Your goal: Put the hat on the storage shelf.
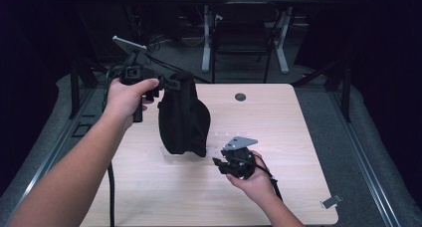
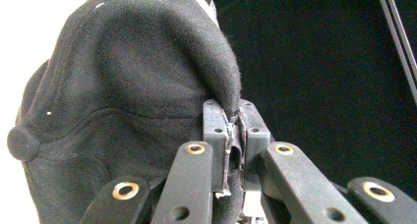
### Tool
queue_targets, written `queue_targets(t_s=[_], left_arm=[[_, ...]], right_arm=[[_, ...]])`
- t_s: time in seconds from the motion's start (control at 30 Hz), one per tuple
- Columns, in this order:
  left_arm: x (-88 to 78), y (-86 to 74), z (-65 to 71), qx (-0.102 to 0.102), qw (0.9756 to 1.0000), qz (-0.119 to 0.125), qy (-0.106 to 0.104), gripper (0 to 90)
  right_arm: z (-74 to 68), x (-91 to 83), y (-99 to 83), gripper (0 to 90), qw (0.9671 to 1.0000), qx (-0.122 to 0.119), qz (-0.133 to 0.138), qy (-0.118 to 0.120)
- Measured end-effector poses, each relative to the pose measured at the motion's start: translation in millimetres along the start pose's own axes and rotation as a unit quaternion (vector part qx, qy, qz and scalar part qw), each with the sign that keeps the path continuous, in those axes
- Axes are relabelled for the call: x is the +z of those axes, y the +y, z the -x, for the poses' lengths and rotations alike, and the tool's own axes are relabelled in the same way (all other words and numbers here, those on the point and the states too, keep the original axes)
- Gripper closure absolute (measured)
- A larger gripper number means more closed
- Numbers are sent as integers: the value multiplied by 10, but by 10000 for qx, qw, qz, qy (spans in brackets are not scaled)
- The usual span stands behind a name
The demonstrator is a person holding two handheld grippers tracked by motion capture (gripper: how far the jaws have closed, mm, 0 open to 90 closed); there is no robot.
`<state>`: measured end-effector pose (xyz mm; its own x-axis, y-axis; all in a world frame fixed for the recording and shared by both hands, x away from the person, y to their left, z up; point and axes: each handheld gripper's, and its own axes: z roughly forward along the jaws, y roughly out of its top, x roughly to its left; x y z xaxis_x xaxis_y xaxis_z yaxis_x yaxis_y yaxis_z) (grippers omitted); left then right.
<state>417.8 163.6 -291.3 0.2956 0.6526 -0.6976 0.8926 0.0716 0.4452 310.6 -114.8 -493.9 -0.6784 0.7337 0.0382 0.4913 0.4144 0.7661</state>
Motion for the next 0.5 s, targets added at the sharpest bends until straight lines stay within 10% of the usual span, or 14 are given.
queue_targets(t_s=[0.5], left_arm=[[40,3,34,-2,10000,8,-33,852]], right_arm=[[-267,143,209,587,9991,-334,-20,252]])
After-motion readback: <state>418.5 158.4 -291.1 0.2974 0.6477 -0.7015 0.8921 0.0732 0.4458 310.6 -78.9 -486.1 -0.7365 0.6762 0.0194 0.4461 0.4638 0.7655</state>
